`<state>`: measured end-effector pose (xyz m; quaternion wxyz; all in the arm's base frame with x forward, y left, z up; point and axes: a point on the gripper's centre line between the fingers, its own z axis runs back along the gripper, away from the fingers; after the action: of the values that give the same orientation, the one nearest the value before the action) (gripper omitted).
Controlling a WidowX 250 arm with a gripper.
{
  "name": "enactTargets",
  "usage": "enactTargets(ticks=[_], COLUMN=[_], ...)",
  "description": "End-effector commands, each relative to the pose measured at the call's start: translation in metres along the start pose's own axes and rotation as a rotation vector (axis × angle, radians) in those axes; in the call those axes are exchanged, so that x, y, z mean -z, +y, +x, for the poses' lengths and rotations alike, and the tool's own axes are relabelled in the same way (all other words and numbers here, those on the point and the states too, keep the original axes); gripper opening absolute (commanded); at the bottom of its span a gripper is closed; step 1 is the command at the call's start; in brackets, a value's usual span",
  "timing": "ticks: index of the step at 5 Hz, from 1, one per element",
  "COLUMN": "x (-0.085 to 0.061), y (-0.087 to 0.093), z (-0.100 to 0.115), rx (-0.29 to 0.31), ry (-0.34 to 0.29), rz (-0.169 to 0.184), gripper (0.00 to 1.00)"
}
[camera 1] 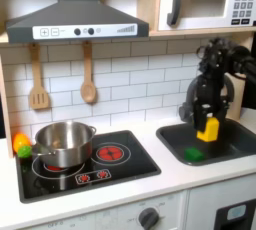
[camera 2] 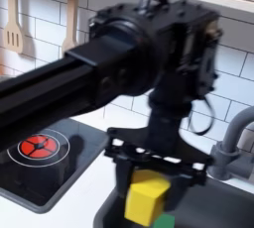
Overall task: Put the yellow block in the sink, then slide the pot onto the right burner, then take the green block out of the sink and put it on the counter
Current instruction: 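Put the yellow block in the sink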
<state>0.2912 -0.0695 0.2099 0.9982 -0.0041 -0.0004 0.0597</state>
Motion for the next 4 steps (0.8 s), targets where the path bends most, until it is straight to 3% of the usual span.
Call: enactTargets(ticks=[1, 2, 3, 4], x=[0.023, 0.026, 0.035, 0.036], y=[0.006, 0.003, 0.001, -0.004], z=[0.006, 0.004, 0.004, 0.002], rx=[0.08, 0.134, 0.136, 0.146], ry=[-0.034, -0.036, -0.025, -0.009], rz=[0.029, -0.042, -0.048, -0.147], gripper=[0.0, 0.0, 0.0, 0.0])
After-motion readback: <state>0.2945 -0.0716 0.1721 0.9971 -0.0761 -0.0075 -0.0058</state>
